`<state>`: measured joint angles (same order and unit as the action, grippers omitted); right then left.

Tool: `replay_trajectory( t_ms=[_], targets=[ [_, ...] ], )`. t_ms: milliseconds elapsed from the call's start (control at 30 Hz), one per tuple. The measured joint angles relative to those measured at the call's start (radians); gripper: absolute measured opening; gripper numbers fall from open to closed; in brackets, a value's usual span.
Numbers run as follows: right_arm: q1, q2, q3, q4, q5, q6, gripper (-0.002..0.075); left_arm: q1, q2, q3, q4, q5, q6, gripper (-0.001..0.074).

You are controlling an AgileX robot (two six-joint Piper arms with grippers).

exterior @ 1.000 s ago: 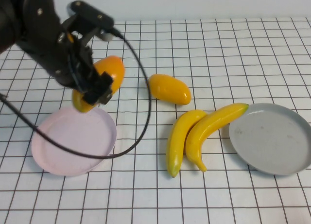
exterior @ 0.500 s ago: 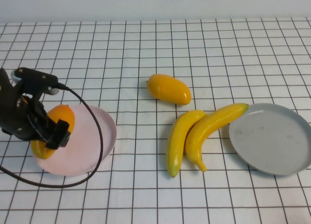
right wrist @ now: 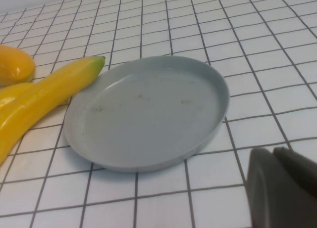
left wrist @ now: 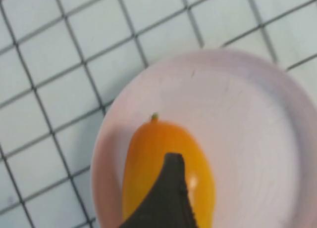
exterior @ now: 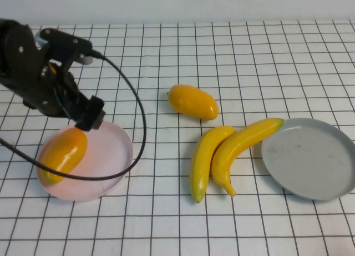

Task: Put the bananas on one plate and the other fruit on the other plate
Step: Put one type of fruit in the left plate

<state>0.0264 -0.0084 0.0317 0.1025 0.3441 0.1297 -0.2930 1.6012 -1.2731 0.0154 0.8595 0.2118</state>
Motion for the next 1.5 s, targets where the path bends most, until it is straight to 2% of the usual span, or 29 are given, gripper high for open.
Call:
replay_trajectory(
  t_ms=[233,367,667,833,1000,1200,1367,1500],
  targets=[
    [0.0,0.0,0.0,0.0,0.0,0.0,-0.0016,-0.144,0.123,-0.251,-0.015,0.016,0.021,0.0621],
    [0.0,0.0,0.0,0.0,0.0,0.0,-0.0016,-0.194,0.253,-0.409,-0.037,0.041,0.044,0.0621],
    [0.0,0.0,0.0,0.0,0.0,0.0,-0.0016,-0.244,0.577,-0.73,-0.044,0.22,0.022,0.0621],
    [0.0,0.0,0.0,0.0,0.0,0.0,-0.0016,-0.255,0.655,-0.827,-0.042,0.273,0.054,0.0621],
    [0.0,0.0,0.0,0.0,0.0,0.0,-0.0016,-0.268,0.656,-0.854,-0.037,0.247,0.257,0.062],
    [0.0,0.0,0.0,0.0,0.0,0.0,-0.0016,-0.279,0.656,-0.856,-0.026,0.091,0.54,0.0618],
    [0.0,0.0,0.0,0.0,0.0,0.0,-0.0016,-0.281,0.656,-0.856,0.042,0.053,0.887,0.0617],
    [0.0,0.0,0.0,0.0,0.0,0.0,-0.0016,-0.282,0.66,-0.856,0.03,0.088,1.126,0.0617]
  ],
)
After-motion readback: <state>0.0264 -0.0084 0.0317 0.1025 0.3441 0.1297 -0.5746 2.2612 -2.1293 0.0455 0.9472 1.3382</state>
